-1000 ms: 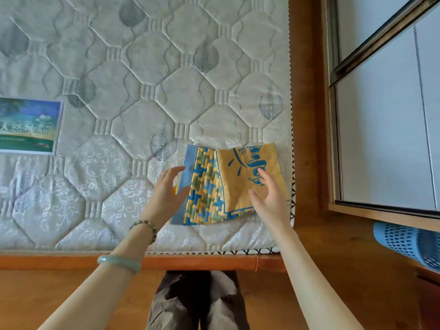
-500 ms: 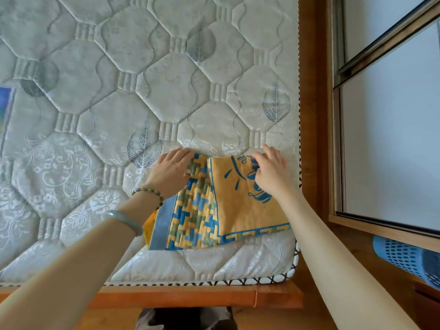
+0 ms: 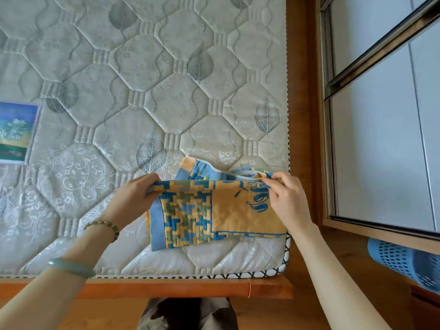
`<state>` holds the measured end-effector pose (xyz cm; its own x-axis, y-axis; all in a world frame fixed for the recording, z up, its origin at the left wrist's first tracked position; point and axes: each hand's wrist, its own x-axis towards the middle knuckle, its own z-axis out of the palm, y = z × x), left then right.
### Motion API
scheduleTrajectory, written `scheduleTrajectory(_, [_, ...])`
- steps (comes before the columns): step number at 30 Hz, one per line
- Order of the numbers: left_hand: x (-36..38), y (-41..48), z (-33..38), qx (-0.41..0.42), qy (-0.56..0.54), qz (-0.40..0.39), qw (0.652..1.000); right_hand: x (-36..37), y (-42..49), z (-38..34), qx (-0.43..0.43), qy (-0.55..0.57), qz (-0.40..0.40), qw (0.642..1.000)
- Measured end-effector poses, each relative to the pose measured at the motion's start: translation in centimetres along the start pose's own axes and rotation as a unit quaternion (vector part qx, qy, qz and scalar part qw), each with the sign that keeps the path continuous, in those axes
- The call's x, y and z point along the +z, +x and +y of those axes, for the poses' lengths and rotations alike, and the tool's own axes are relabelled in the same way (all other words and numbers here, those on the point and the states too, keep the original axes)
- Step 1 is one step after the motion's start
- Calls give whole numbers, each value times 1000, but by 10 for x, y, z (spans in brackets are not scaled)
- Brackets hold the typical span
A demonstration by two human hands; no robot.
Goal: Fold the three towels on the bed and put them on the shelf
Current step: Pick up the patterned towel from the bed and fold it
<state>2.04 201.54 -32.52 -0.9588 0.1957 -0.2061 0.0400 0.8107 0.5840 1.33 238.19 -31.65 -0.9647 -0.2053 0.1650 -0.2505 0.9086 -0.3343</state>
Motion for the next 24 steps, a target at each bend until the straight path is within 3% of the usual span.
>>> scheduleTrajectory(3, [-27,-16,14,14,21,-19,1000,-26,3,-15,-25,20,-7,999])
scheduleTrajectory(8, [-48,-37,28,6,107,-131,986,-52,-4,-31,-45,30,-109,993])
scheduleTrajectory(13, [-40,-53,30,-28,104,-207,972,-49,-17,-35,-43,19,-160,986])
scheduleTrajectory(15, [-35,-56,33,-33,101,-186,977,-47,-18,-36,-38,11,-164,986])
scheduleTrajectory(19, [-22,-42,36,7,99,-62,993,-35,-13,-33,31,-42,-162,985])
scheduleTrajectory(24, [-4,-7,52,18,90,-16,996,-23,-3,-24,106,-94,-187,972])
